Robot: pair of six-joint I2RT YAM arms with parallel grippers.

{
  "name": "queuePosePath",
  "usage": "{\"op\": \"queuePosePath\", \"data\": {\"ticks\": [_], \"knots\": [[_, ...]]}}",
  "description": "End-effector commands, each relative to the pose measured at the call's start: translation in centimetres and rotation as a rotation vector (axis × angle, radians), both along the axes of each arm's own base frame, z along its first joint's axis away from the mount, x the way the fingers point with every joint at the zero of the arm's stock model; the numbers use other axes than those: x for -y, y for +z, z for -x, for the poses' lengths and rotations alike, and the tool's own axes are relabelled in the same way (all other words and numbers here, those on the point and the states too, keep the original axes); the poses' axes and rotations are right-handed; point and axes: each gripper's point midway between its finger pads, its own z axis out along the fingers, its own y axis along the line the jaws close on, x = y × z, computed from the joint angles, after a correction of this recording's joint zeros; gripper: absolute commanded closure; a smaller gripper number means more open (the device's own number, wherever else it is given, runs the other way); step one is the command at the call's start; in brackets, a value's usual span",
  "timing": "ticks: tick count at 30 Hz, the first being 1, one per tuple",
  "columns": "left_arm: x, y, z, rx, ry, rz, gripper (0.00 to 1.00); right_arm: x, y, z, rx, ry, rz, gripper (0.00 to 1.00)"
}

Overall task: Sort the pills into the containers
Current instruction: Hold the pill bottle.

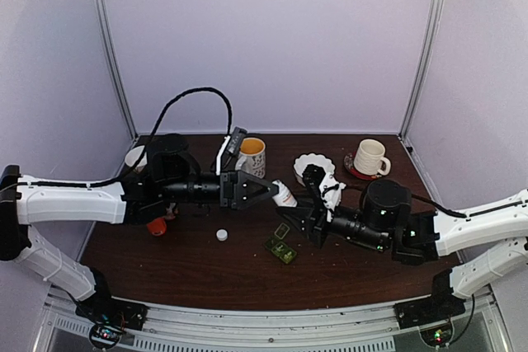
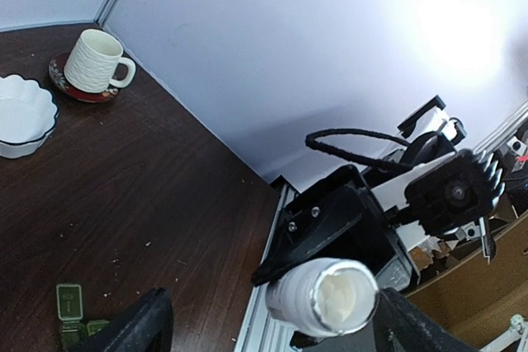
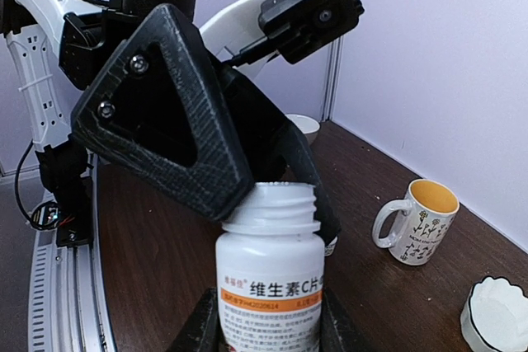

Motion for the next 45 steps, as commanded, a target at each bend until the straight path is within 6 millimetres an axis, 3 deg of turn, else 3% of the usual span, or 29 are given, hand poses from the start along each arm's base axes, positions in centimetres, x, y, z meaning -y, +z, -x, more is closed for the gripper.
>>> {"op": "queuePosePath", "data": {"ticks": [1,5,11,16,21,25,29,33,39,45], "knots": [[0.9,2.7,0.1,0.043,-0.028,0.061,0.22,-0.6,0.8,-0.1,0.008,0.010,0.003,1.00],[1.5,2.3,0.5,0.031,-0.054,0.040,0.28,-0.9,0.4,-0.6,-0.004,-0.010,0.022,1.00],[1.9,1.4,0.6,0.009,-0.066,0.000,0.50,-0.8,0.4,-1.1,-0.008,-0.039,0.024,1.00],[1.8,1.0,0.5,-0.001,-0.054,-0.018,0.60,-0.6,0.2,-1.4,-0.010,-0.059,0.034,1.00],[1.9,0.8,0.4,-0.016,-0.050,-0.022,0.80,-0.8,0.1,-1.7,-0.015,-0.071,0.049,0.99],[2.0,0.9,0.3,-0.039,-0.047,-0.016,0.99,-0.5,0.1,-2.0,-0.016,-0.092,0.047,0.92],[2.1,1.0,0.3,-0.064,-0.047,0.005,1.00,-0.4,0.2,-2.0,-0.014,-0.096,0.048,0.89],[2.2,1.2,0.3,-0.081,-0.046,0.035,1.00,-0.3,0.3,-1.9,-0.011,-0.097,0.044,0.70],[2.3,1.1,0.1,-0.094,-0.044,0.045,1.00,-0.1,0.3,-1.9,-0.006,-0.100,0.046,0.57],[2.4,1.0,0.0,-0.112,-0.039,0.048,1.00,0.3,0.5,-1.9,0.006,-0.117,0.040,0.50]]}}
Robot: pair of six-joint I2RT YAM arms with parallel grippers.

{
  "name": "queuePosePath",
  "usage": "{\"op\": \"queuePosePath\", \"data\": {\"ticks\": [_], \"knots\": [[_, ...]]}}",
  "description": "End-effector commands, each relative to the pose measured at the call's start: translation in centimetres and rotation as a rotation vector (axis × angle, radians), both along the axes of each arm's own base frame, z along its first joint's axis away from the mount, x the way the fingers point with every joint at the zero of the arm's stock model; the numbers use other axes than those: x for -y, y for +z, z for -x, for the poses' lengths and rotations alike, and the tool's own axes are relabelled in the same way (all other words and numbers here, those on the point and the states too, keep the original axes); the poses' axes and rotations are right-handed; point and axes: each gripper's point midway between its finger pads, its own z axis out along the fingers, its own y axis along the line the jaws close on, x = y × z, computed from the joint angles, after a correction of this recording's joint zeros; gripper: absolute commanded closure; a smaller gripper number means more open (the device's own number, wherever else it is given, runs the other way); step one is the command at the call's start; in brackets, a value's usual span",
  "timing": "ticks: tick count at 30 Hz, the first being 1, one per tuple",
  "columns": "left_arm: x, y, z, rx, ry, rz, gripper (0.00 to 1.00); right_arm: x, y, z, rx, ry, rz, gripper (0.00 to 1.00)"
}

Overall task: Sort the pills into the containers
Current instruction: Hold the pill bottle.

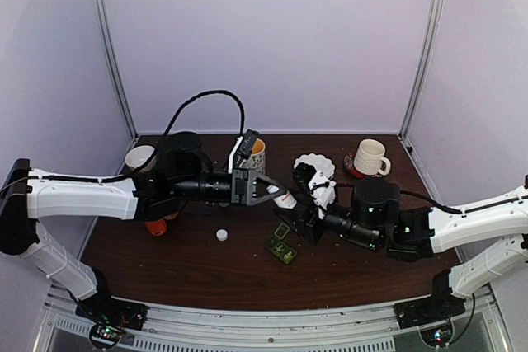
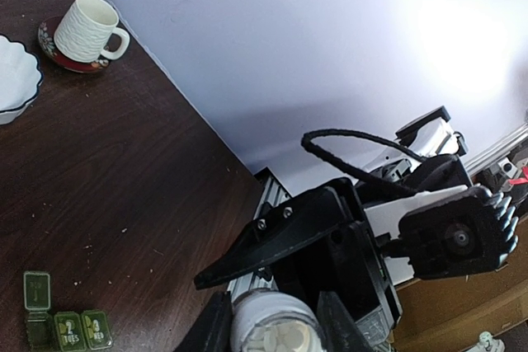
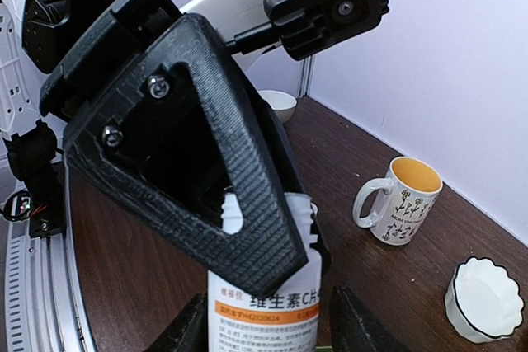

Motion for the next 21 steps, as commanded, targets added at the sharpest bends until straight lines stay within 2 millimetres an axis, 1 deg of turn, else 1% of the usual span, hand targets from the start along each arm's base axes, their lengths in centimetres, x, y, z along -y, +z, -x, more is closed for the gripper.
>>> {"op": "queuePosePath", "data": {"ticks": [1,6,7,9,11,15,17,18,21], "knots": [[0.33,1.24,0.03,0.008,-0.005,0.058,1.00,0.64,1.83,-0.16,0.035,-0.031,-0.047,0.50],[0.38,1.02,-0.09,-0.008,-0.001,0.068,1.00,1.01,2.35,0.26,0.061,-0.032,-0.066,0.50],[0.39,1.00,-0.13,-0.009,0.002,0.067,1.00,1.02,2.33,0.33,0.064,-0.030,-0.063,0.51],[0.41,0.91,-0.16,-0.010,0.002,0.065,1.00,1.01,2.37,0.35,0.068,-0.031,-0.060,0.58],[0.41,0.89,-0.19,-0.010,0.001,0.065,1.00,1.00,2.26,0.29,0.067,-0.034,-0.053,0.63],[0.35,1.09,-0.14,-0.007,0.000,0.069,1.00,0.86,2.07,0.34,0.063,-0.032,-0.047,0.61],[0.32,1.06,-0.12,-0.008,0.000,0.068,1.00,0.82,2.02,0.36,0.062,-0.031,-0.047,0.67],[0.29,1.10,-0.10,-0.007,-0.001,0.070,1.00,0.78,1.97,0.40,0.060,-0.029,-0.045,0.68],[0.28,1.22,-0.09,-0.005,-0.002,0.073,1.00,0.73,1.92,0.34,0.060,-0.030,-0.040,0.65]]}}
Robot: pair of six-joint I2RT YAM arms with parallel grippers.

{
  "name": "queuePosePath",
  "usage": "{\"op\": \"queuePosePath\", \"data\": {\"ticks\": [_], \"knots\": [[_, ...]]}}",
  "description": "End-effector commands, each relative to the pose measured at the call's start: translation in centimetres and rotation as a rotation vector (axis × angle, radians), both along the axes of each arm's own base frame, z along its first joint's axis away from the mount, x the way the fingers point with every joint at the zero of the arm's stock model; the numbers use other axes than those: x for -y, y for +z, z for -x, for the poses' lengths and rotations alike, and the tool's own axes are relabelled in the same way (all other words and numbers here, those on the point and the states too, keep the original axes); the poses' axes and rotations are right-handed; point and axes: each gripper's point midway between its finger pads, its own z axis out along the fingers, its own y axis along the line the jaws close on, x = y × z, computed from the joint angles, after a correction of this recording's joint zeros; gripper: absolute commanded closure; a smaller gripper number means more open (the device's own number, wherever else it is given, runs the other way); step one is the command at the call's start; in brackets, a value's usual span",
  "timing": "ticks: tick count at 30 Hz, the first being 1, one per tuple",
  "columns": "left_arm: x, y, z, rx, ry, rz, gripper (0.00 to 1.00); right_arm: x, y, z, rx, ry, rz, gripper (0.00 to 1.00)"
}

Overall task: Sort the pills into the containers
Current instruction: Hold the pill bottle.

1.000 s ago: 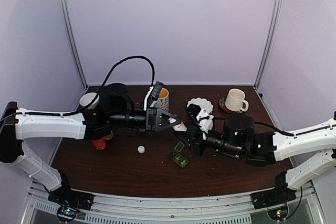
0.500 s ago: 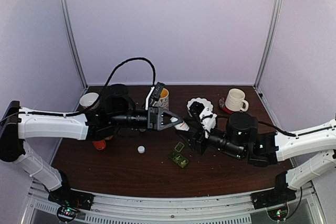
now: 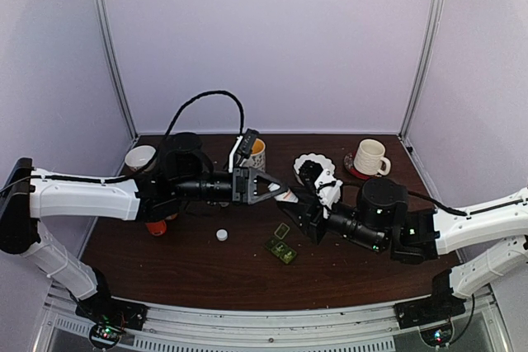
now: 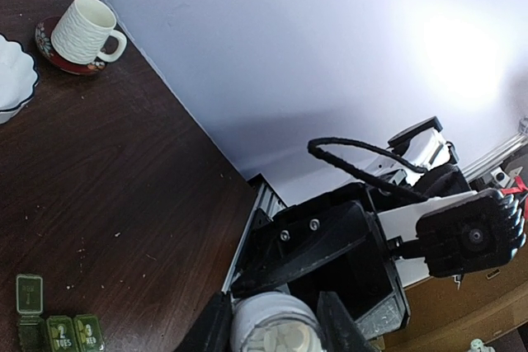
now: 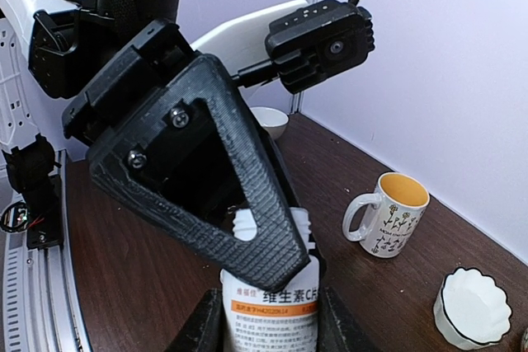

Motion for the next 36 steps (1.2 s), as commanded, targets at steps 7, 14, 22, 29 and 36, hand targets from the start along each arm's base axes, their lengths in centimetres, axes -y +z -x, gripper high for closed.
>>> {"op": "queuePosePath", "data": {"ticks": [7,14,22,29,36], "knots": [[-0.04,0.98,0.17,0.020,-0.009,0.050,1.00,0.05,0.28,-0.06,0.016,-0.010,0.002,0.62],[-0.02,1.04,0.27,0.020,-0.014,0.053,1.00,0.01,0.25,-0.07,0.016,-0.011,0.004,0.59],[0.05,1.22,0.31,0.020,-0.019,0.058,1.00,0.00,0.13,-0.14,0.015,-0.013,0.010,0.68],[0.09,1.33,0.34,0.020,-0.023,0.061,1.00,-0.10,-0.05,-0.27,0.013,-0.019,0.018,0.50],[0.11,1.34,0.44,0.019,-0.026,0.064,1.00,-0.11,-0.14,-0.26,0.012,-0.019,0.019,0.57]]}}
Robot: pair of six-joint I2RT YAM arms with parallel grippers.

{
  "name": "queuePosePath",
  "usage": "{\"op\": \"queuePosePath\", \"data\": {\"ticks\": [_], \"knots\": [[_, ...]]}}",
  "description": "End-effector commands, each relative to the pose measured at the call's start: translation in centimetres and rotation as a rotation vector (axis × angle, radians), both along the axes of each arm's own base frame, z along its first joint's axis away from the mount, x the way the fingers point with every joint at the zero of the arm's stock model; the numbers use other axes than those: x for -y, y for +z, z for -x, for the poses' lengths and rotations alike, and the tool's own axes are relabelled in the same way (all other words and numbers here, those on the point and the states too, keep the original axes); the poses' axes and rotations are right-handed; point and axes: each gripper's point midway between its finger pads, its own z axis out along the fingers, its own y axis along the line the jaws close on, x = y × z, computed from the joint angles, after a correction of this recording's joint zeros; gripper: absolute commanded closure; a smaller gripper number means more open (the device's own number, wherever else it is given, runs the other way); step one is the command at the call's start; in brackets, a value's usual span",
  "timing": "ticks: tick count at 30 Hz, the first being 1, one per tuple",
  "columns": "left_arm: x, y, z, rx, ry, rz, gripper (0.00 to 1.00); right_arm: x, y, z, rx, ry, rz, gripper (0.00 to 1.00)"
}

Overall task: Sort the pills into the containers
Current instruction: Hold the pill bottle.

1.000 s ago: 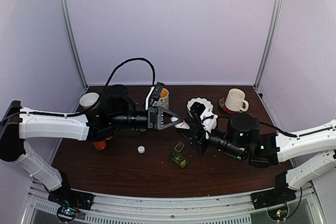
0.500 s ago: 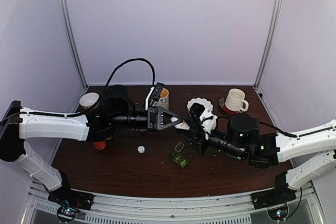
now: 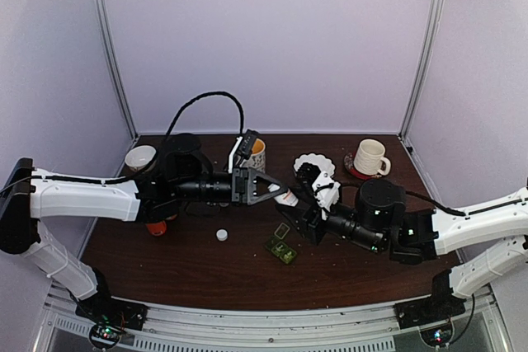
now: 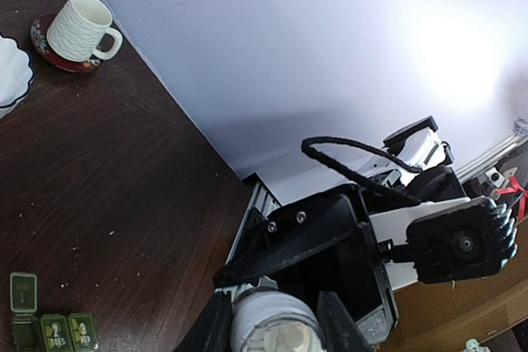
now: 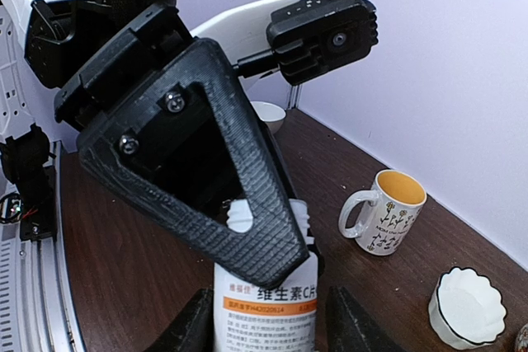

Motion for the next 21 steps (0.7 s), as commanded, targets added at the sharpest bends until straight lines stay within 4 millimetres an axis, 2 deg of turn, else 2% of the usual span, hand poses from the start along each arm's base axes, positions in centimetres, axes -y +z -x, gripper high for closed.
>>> {"op": "queuePosePath", "data": {"ticks": [1,5,8,10,12,15,19,21], "knots": [[0.1,1.4,0.2,0.032,-0.016,0.054,1.00,0.0,0.4,-0.2,0.001,-0.014,-0.007,0.60],[0.2,1.4,0.2,0.031,-0.020,0.054,1.00,0.0,0.4,-0.2,0.002,-0.015,-0.009,0.73],[0.1,1.4,0.2,0.028,-0.020,0.056,1.00,0.0,0.3,-0.3,0.002,-0.018,-0.003,0.73],[0.2,1.3,0.3,0.029,-0.021,0.055,1.00,0.0,0.3,-0.3,0.001,-0.017,-0.003,0.79],[0.2,1.2,0.3,0.031,-0.020,0.051,0.89,0.0,0.4,-0.3,0.001,-0.018,-0.006,0.82],[0.1,0.9,0.2,0.035,-0.015,0.044,0.80,0.1,0.6,-0.3,0.001,-0.017,-0.011,0.82],[-0.5,0.7,-0.3,0.057,0.025,0.025,0.42,0.3,0.4,-0.1,-0.008,-0.015,-0.009,0.88],[-1.1,0.4,-0.7,0.076,0.049,0.001,0.27,0.5,0.0,0.0,-0.018,-0.011,-0.002,0.90]]}}
